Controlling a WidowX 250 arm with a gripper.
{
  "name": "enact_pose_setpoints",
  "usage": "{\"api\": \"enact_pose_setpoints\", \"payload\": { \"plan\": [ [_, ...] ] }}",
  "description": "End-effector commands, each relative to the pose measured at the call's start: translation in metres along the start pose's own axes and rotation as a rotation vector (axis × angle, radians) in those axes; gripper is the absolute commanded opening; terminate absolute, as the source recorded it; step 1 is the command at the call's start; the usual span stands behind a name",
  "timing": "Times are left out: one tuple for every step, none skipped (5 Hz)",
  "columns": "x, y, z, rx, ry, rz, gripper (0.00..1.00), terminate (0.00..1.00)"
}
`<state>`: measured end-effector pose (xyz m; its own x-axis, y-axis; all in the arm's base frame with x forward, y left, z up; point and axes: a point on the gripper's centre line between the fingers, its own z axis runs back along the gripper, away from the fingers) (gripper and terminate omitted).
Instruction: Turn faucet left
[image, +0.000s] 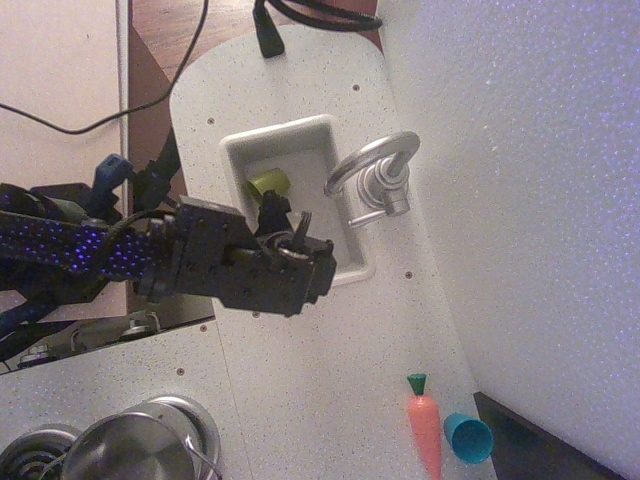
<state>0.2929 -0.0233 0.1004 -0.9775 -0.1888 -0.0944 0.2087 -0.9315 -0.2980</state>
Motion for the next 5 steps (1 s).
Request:
{"api": "enact_pose_setpoints", "payload": {
  "plan": [
    [0.0, 0.0, 0.0, 0.0, 0.0, 0.0, 1.0, 0.0],
    [-0.021, 0.023, 0.009, 0.036, -0.005, -0.06, 1.0, 0.0],
    [-0.057, 0.034, 0.048, 0.202, 0.071, -0.008, 1.0, 0.0],
    [-0.081, 0.046, 0.055, 0.315, 0.103, 0.012, 1.0, 0.0],
    [-0.067, 0.045, 0.045, 0.3, 0.079, -0.008, 1.0, 0.0]
  ]
}}
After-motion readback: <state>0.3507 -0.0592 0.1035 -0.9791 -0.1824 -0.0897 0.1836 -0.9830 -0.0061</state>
